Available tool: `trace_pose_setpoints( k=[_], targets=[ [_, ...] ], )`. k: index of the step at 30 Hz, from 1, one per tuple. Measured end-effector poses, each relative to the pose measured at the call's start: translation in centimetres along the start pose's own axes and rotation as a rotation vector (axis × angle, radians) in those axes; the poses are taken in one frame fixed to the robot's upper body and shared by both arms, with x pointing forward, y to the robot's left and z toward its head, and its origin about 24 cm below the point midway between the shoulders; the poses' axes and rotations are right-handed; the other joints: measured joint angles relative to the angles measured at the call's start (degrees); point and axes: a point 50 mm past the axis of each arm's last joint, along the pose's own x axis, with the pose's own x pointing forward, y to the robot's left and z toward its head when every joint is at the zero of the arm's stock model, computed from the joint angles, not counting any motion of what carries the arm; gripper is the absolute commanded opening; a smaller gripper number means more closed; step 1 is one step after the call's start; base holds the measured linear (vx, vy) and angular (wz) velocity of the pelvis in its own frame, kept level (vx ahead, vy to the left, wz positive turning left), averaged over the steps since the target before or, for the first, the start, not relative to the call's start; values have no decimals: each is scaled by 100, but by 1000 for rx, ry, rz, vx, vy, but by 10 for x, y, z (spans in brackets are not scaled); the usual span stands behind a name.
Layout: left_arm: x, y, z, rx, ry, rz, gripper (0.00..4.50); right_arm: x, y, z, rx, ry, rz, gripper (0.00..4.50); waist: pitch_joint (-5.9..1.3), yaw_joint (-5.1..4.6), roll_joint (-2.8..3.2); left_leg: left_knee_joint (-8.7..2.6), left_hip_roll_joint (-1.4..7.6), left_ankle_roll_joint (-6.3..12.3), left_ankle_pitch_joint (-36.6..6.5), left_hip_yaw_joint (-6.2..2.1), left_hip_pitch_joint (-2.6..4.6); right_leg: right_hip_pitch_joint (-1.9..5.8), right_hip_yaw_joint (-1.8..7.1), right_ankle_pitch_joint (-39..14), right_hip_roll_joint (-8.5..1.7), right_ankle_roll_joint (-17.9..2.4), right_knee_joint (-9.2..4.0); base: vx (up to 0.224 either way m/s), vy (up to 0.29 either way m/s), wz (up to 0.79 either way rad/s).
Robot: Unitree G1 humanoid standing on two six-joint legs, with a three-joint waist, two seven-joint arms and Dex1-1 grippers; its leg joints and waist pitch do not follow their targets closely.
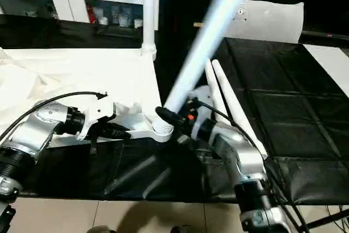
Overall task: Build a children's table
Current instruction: Insert table leg to table base
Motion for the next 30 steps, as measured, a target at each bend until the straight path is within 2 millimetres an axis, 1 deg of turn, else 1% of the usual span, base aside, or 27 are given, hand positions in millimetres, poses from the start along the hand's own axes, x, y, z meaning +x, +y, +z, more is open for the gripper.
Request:
trace_pose_setpoints(
  k=[1, 4, 6, 8, 9, 12, 14, 16, 19, 20, 22, 24, 25, 28, 30],
  targets=[
    [1, 0, 0, 2, -3, -3, 0, -2, 1, -2, -7, -13, -14, 193, -1, 24, 19, -1, -1, 2, -1, 1, 1, 0, 1, 0, -1, 0, -1, 0, 0, 0],
    [4, 0, 1, 1, -8, -7, 0, -7, 5, -6, -60, -25, -36, 193, -4, 78, 46, -8, -1, 2, -1, 0, 1, -1, -1, -1, -1, 1, 0, 0, 0, 0],
    [4, 0, 0, 0, -10, -9, 0, -8, 9, -6, -133, -28, -37, 193, -8, 78, 68, -7, -1, 2, -1, 1, 2, 0, 0, -2, -1, 3, 0, 0, 0, 0],
    [5, 0, 1, 2, -12, -10, 0, -8, 12, -6, -196, -9, -23, 193, -7, 80, 72, -5, -1, 2, -1, 0, 0, 0, 0, -11, -1, 18, -1, 0, 0, 0],
    [6, 0, 0, 6, -12, -14, 0, -8, 14, -5, -288, 32, -3, 193, -9, 85, 81, -4, -3, 2, -2, 0, 2, 5, 0, -21, -3, 34, -2, 0, 0, 0],
    [7, 0, 0, 4, -12, -19, 0, -6, 18, -3, -434, 94, 50, 193, -12, 90, 81, -4, -3, 3, -2, -2, 6, 11, -1, -25, -3, 40, -2, 0, 0, 0],
    [7, 1, 0, 3, -10, -21, 0, -4, 19, -1, -493, 123, 78, 193, -14, 90, 70, -4, -2, 3, -2, -3, 5, 11, -2, -25, -3, 42, -1, 0, 0, 0],
    [7, 1, 0, 3, -9, -21, 0, -3, 18, 1, -504, 135, 97, 193, -15, 87, 68, -3, -3, 3, -2, -4, 5, 12, -2, -25, -3, 42, -1, 0, 0, 0],
    [6, 1, 0, 5, -5, -19, 0, -1, 16, 2, -507, 149, 124, 193, -15, 73, 32, -3, -3, 3, -2, -4, 8, 11, -1, -26, -4, 42, 1, 0, 0, 0],
    [5, 2, 0, 6, -3, -17, 0, 1, 15, 3, -508, 154, 135, 193, -13, 59, 25, -3, -3, 3, -2, -3, 8, 11, -1, -25, -4, 42, 1, 0, 0, 0],
    [2, 2, -1, 10, 4, -12, 0, 6, 12, 6, -488, 155, 162, 193, -2, 39, -17, -7, -1, 2, -2, -4, 11, 8, -3, -25, -3, 41, 6, 0, 0, 0],
    [0, 3, 0, 14, 8, -8, 0, 9, 8, 7, -445, 148, 178, 193, 9, 7, -43, -8, 1, 2, -1, -4, 9, 5, -5, -25, -1, 40, 5, 0, 0, 0],
    [0, 3, 0, 15, 8, -9, 0, 10, 7, 7, -440, 144, 182, 193, 10, -1, -45, -8, 1, 2, -1, -4, 7, 4, -5, -25, -2, 40, 3, 0, 0, 0],
    [-5, 2, -1, 16, 14, -39, 0, 11, 4, 8, -426, 153, 251, 193, 17, -77, -52, -7, 0, 3, -1, -4, 1, 3, -3, -25, -2, 41, -2, 0, 0, 0],
    [-7, 1, -1, 17, 15, -62, 0, 10, 3, 9, -447, 163, 304, 193, 17, -93, -55, -11, 0, 4, -2, -4, 0, 3, -3, -28, -2, 45, -4, 0, 0, 0]
  ],
)
